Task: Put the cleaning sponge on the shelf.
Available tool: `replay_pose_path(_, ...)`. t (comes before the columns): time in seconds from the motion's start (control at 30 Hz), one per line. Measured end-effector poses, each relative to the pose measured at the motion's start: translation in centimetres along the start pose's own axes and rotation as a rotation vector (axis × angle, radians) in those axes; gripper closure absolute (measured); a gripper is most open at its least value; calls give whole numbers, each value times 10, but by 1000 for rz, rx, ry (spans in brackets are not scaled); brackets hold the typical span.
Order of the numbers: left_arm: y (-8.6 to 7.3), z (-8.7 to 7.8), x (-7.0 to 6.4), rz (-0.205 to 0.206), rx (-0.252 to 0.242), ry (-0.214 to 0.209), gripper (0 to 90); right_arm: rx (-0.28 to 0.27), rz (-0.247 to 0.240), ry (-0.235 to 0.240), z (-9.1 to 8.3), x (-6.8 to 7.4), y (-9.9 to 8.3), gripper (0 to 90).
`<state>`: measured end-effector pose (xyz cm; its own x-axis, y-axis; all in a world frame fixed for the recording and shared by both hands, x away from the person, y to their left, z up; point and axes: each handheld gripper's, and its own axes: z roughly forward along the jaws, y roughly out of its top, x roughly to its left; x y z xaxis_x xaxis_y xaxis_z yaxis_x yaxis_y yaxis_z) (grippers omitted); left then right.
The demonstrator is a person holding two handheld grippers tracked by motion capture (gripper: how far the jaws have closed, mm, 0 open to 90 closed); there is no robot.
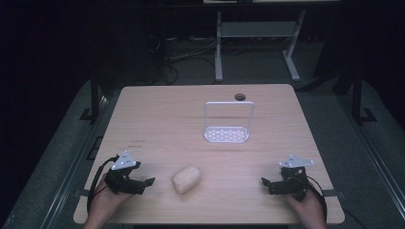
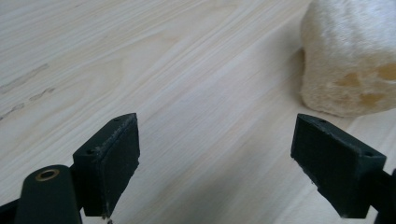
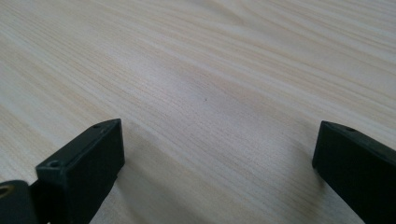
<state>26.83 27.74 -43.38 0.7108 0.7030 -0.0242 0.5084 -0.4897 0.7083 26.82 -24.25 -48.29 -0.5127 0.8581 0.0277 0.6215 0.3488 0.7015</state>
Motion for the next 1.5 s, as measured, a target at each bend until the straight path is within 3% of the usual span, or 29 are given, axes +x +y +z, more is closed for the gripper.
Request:
replay_pose_path(0.5, 23, -5, -23, 44, -13, -71, 150, 0, 0, 0, 0, 0, 0, 20)
replay_pose_path(0.93, 42, -3, -33, 74, -16, -112, 149, 0, 0, 0, 0, 0, 0, 20)
replay_pose_path(1.2, 63, 9, -45, 119, -9, -151, 149, 0, 0, 0, 0, 0, 0, 20)
replay_pose_path(1.5, 76, 25, -56, 143, 2, -178, 149, 0, 0, 0, 0, 0, 0, 20)
